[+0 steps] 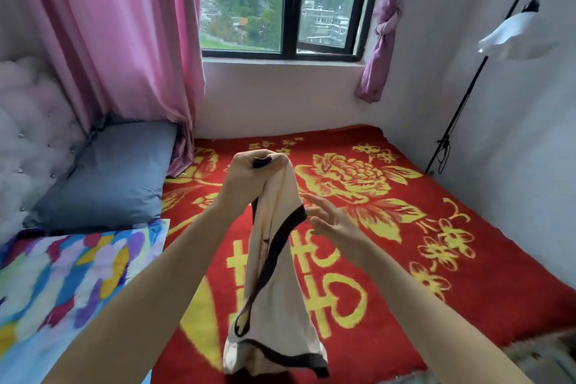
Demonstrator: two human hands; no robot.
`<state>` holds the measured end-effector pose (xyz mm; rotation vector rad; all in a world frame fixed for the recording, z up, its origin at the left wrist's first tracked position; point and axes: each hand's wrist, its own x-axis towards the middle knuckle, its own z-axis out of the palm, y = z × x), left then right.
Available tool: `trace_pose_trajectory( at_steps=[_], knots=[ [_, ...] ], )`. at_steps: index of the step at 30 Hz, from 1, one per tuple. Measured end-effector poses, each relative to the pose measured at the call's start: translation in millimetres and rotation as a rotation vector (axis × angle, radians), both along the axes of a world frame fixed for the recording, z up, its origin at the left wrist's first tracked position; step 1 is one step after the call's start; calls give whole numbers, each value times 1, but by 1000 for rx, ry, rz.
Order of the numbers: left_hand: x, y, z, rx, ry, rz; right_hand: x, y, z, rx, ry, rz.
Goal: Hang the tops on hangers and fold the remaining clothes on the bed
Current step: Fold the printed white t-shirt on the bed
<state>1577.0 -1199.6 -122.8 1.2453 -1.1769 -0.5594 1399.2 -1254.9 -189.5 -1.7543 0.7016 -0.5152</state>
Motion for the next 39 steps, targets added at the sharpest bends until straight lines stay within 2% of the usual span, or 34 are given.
trace_pose_trajectory(
  at_steps=[2, 5, 8, 12, 16, 20, 22, 25, 27, 30, 32, 34, 36, 37, 39],
  knots=[
    [-9, -8, 4, -36, -68, 27, 9, 25, -11, 20, -34, -94],
    [-22, -16, 9, -128, -177, 99, 33, 52, -29, -119, -75, -414],
    [-29, -20, 15, -182, -155, 103, 48, 49, -44, -189, -58, -665],
    [-25, -19, 26, -255, -66, 174, 46, 29, -65, -208, 101, -674],
    [1, -9, 40, -263, 101, 196, 18, 12, -76, 8, 104, -762],
    [59, 4, 39, -227, 314, 239, -30, -16, -67, -32, 79, -625],
    [83, 13, 31, -186, 335, 224, -48, -28, -46, -59, 46, -569],
    [109, 26, 13, -103, 217, 236, -61, -37, 1, -68, -54, -543],
    [121, 38, 1, -15, 169, 157, -67, -42, 23, -32, -95, -534],
    [131, 60, -14, 351, 93, -47, -70, -48, 41, -27, -41, -505],
    [132, 73, -27, 664, -24, -121, -67, -49, 52, -4, -2, -469],
    [120, 81, -42, 831, -178, -175, -62, -48, 59, -21, 54, -436],
    [97, 86, -52, 874, -301, -168, -61, -47, 60, -39, 72, -424],
    [87, 88, -53, 847, -293, -134, -63, -46, 61, -39, 64, -427],
    [70, 93, -50, 724, -96, -96, -69, -43, 64, -28, 14, -433]
  ],
)
